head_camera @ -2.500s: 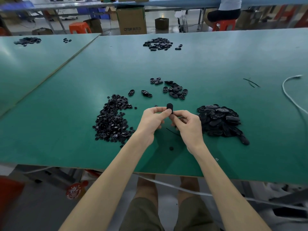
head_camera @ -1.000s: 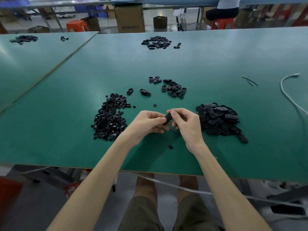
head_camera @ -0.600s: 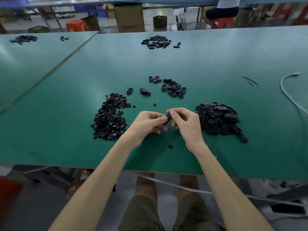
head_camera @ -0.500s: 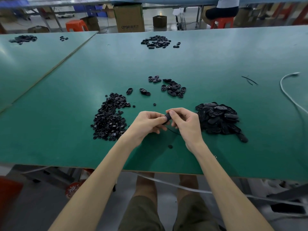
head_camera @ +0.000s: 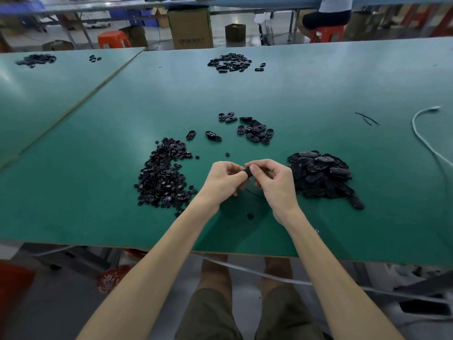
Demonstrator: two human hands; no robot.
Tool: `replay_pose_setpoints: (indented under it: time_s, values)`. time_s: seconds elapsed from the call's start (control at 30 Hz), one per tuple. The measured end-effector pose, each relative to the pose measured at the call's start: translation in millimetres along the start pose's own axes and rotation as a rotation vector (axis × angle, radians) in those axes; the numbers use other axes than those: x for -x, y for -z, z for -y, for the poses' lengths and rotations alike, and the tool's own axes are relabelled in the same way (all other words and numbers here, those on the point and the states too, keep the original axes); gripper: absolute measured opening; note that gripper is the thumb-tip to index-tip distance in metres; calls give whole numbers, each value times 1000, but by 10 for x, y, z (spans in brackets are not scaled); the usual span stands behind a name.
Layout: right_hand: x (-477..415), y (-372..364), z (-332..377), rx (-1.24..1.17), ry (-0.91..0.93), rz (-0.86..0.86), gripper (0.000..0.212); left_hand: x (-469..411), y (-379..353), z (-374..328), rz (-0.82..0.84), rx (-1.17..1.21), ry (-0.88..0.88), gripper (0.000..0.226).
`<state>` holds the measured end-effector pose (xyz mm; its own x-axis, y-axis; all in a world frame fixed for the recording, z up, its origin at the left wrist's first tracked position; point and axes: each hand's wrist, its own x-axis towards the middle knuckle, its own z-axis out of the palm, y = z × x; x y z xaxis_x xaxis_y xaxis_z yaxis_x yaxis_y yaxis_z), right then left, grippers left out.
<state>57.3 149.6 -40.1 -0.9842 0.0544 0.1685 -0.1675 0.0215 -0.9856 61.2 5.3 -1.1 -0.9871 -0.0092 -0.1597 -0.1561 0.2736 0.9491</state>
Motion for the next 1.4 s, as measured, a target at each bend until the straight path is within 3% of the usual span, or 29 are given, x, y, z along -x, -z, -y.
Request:
replay_pose_setpoints:
  time_s: [0.37,0.73,0.93,1.13,1.23,1.33,1.4]
  values:
    - [4,-10,26,10,-13,-41,14,25,137,86,60,64,-91,3]
    - [4,-10,30,4,-19,-47,13,-18,109,48,19,-90,-159,4]
    - [-10,-27,31,-12,-40,-99,15,-161,-1,-263,-108,-260,-368,7]
    - [-31,-41,23,184,-109,-38,21,-255,-517,-647,71,-341,-432,5]
    - [46,-23,106,-69,-33,-7,32,-284,-791,-715,112,-349,-370,13]
    - [53,25,145,-432,-180,35,36,-300,-899,-708,105,-389,-337,19]
    - [39,-14,153,-418,-223,23,29,-327,-848,-668,72,-348,-368,17]
